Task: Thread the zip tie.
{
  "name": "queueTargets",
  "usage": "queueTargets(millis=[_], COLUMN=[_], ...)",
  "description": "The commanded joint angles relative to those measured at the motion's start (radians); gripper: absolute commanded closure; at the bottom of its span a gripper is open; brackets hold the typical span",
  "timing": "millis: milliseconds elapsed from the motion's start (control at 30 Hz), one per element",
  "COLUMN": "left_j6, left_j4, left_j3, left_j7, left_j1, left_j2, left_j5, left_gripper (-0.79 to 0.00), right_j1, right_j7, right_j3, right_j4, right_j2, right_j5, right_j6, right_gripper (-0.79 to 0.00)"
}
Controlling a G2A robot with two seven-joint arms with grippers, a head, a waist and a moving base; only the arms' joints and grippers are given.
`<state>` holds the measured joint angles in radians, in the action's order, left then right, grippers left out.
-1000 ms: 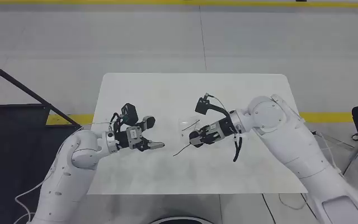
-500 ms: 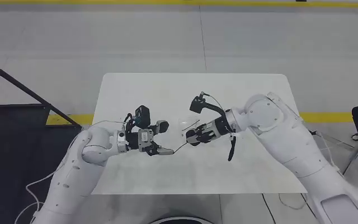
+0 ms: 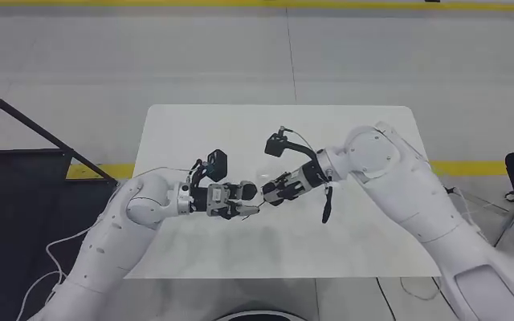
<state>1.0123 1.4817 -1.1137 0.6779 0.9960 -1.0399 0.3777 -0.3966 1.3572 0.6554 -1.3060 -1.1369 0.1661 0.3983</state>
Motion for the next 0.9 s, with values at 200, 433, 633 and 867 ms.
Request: queueTargets(millis=[200, 433, 633, 867], left_j6=[0.000, 0.000, 0.000, 0.000], left_j4=[-0.004, -0.016, -0.024, -0.028], left_j3=[0.045, 0.080, 0.103, 0.129], left_j7=[-0.026, -0.055, -0.075, -0.095], left_j1=[-0.018, -0.036, -0.050, -0.063], left_j2=[0.018, 0.032, 0.044, 0.056], left_j5=[-0.011, -0.007, -0.009, -0.006], left_gripper=[-0.354, -0.274, -0.234, -0.166], right_j1=[0.015, 0.024, 0.028, 0.028], right_j7=[0.007, 0.013, 0.017, 0.022], right_j3=[-0.016, -0.023, -0.022, -0.018], right_j4=[0.023, 0.037, 0.047, 0.051], right_j2=[-0.015, -0.024, -0.029, -0.033], right_j5=[0.006, 0.007, 0.008, 0.007], right_j6=[0.005, 0.006, 0.009, 0.011], right_gripper=[0.000, 0.000, 0.000, 0.000])
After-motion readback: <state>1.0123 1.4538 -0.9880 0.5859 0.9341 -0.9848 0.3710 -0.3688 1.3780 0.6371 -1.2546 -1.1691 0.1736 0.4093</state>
